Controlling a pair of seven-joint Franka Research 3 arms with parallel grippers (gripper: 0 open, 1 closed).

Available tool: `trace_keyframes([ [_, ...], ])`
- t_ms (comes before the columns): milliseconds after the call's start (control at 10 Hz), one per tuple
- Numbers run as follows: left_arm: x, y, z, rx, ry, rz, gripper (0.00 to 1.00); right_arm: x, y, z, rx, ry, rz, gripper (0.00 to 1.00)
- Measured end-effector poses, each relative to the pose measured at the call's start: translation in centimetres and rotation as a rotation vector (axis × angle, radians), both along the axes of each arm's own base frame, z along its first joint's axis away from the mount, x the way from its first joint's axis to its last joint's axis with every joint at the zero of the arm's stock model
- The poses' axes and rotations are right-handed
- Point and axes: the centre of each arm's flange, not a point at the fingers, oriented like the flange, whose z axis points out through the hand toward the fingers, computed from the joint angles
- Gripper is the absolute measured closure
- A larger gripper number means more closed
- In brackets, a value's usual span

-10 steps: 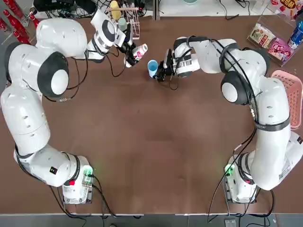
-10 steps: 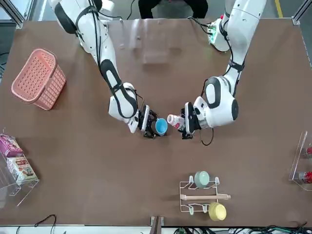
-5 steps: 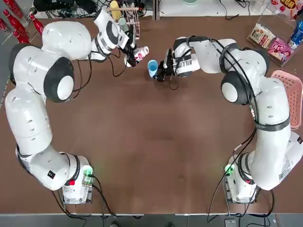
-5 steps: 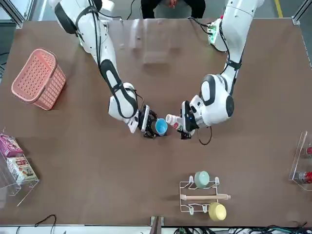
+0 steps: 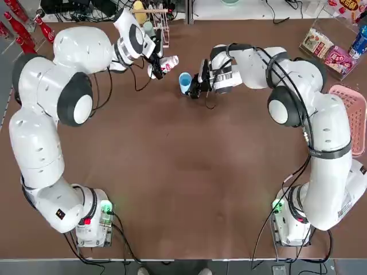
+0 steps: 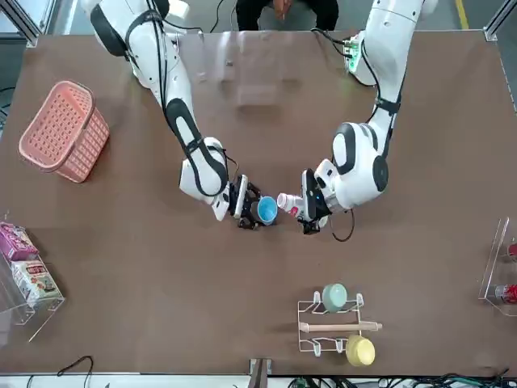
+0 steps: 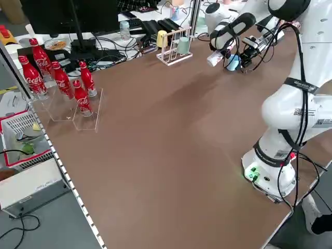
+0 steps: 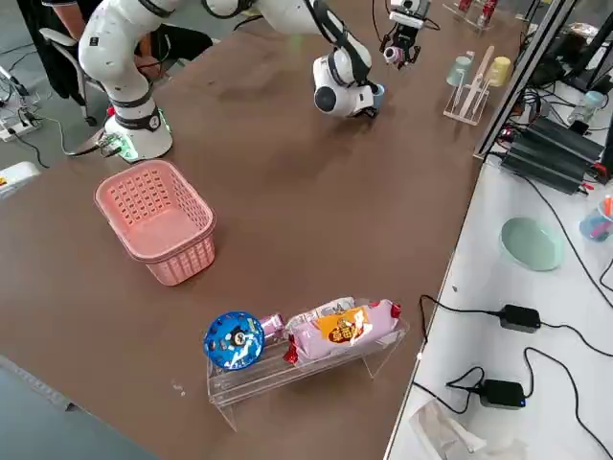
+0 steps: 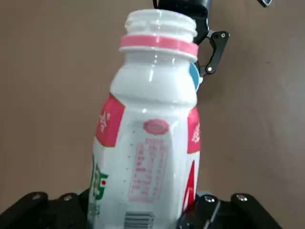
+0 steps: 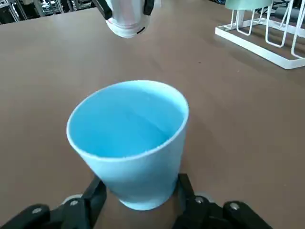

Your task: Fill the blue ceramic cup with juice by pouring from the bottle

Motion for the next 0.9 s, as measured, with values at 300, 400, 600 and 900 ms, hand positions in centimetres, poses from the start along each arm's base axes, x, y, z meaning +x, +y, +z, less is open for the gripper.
trace_keyframes([
  [300,-0.33,-0.58,-0.35,0.02,0.014,0.021,0.52,0.01,-0.02,0.0,0.0,0.0,-0.001,0.33],
  [400,-0.26,-0.55,-0.17,0.028,0.007,0.023,0.51,0.01,-0.02,0.0,0.0,0.0,-0.001,0.33],
  [600,-0.1,-0.28,-0.06,0.047,-0.002,0.019,0.51,0.02,-0.03,0.0,0.001,0.001,-0.002,0.33],
  [900,-0.58,-1.04,-0.75,0.095,0.001,0.026,0.51,0.04,-0.06,0.0,0.001,0.001,-0.002,0.33],
])
